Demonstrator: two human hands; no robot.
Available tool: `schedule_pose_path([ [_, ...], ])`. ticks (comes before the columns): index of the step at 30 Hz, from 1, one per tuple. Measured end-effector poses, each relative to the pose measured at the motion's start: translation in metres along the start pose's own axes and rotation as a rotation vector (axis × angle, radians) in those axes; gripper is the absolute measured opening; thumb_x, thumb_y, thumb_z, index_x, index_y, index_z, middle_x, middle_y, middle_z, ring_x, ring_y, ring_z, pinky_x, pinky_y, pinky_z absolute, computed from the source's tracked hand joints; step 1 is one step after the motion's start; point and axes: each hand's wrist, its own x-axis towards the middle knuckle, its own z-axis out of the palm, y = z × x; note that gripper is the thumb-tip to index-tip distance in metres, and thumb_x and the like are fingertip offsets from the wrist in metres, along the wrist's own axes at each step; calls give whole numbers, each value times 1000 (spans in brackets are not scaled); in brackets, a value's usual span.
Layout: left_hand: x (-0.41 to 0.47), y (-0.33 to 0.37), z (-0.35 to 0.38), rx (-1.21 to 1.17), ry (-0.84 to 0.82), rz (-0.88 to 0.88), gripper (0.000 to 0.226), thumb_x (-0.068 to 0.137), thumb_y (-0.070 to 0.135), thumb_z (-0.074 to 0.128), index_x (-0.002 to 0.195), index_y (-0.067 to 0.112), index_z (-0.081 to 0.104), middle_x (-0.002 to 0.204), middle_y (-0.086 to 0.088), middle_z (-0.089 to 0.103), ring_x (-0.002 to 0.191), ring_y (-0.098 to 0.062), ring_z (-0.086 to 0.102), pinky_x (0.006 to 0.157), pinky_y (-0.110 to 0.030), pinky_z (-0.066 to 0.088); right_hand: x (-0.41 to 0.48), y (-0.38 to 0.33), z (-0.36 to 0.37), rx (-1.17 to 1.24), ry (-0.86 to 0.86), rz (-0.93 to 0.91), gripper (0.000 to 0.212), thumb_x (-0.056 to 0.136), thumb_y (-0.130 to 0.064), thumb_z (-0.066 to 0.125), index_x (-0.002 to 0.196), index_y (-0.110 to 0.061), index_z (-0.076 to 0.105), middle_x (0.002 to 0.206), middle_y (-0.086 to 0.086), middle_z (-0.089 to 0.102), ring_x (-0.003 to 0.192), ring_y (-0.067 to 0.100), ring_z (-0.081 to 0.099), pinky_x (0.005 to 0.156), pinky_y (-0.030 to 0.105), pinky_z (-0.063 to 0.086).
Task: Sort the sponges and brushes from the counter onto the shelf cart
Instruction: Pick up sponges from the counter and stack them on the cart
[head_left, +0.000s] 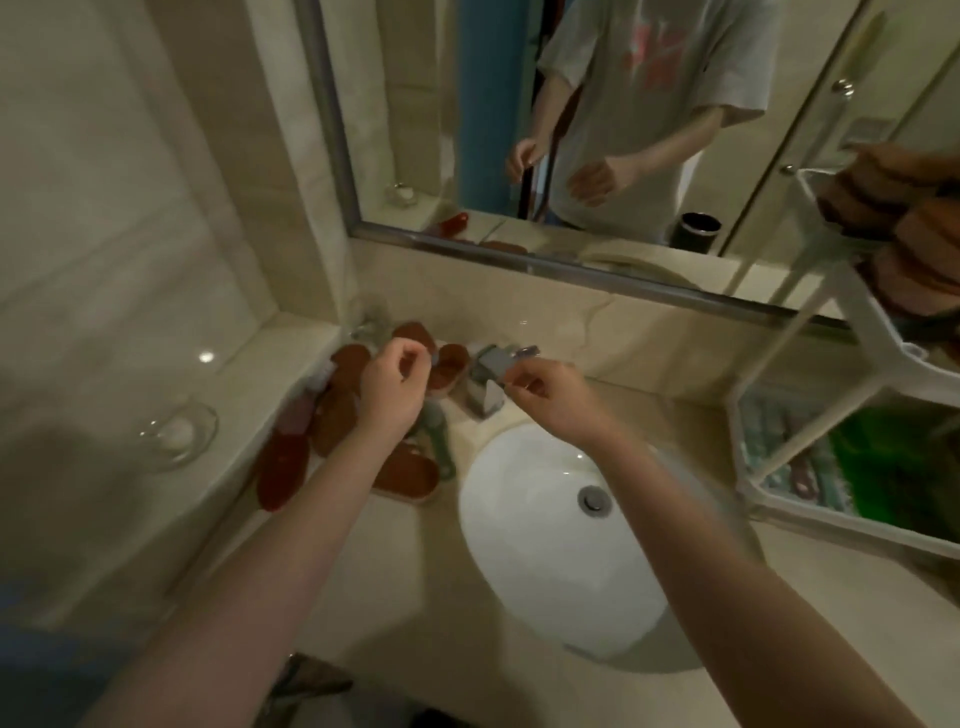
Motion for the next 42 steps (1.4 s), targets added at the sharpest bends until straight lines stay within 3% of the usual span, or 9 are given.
schedule_pose_path([
  [7,2,-91,-59,120,55,-216,17,90,21,54,100,11,63,99,-8,66,92,-25,60,83,-34,48,30,-25,103,-90,-252,17,24,90,-23,59,110,-14,66,107,6,68,98,24,63,83,34,51],
  [12,-11,-143,-81,196,44,-364,20,87,16,57,105,9,62,103,-7,65,93,-24,60,79,-28,42,34,-24,160,-329,-420,0,49,88,-31,57,135,-26,47,127,8,57,111,27,56,87,33,46],
  [17,-20,-184,-97,291,-7,-485,32,81,19,63,111,7,60,111,-15,62,101,-31,59,88,-39,48,30,-11,204,-516,-476,-28,71,85,-59,54,144,-30,30,140,3,44,116,27,51,90,40,49],
  [21,-22,-197,-100,318,-33,-495,42,79,24,68,115,7,56,115,-15,58,104,-31,57,89,-39,46,33,-6,214,-558,-432,-47,69,87,-53,55,145,-26,27,139,6,43,116,29,51,88,38,49],
  [25,-18,-199,-93,397,-67,-516,56,75,31,72,121,7,50,120,-13,55,110,-30,54,90,-37,43,36,-4,206,-346,-419,-19,71,81,-64,54,141,-34,31,121,5,55,104,25,55,84,37,50],
  [30,-14,-189,-73,559,-23,-439,56,78,42,66,121,12,47,128,-14,45,118,-33,42,96,-41,38,42,-4,185,-161,-361,85,66,78,-43,68,136,-26,40,119,8,51,106,26,50,85,33,44],
  [34,6,-170,-45,495,-101,-390,58,81,39,65,128,13,44,135,-14,42,125,-33,37,99,-44,38,43,-5,169,-85,-269,155,67,77,-44,69,135,-24,41,116,4,51,102,21,50,83,32,46],
  [40,30,-154,0,475,-77,-512,87,78,40,70,142,4,23,139,-21,39,127,-38,40,100,-45,40,39,3,140,4,-141,221,62,74,-46,71,127,-24,47,113,-1,54,98,18,52,79,31,48],
  [42,37,-163,7,450,-86,-531,89,76,42,71,142,3,25,137,-21,42,123,-37,45,97,-46,43,36,6,131,46,-103,230,62,75,-42,73,128,-22,48,112,-1,53,98,19,53,81,34,50],
])
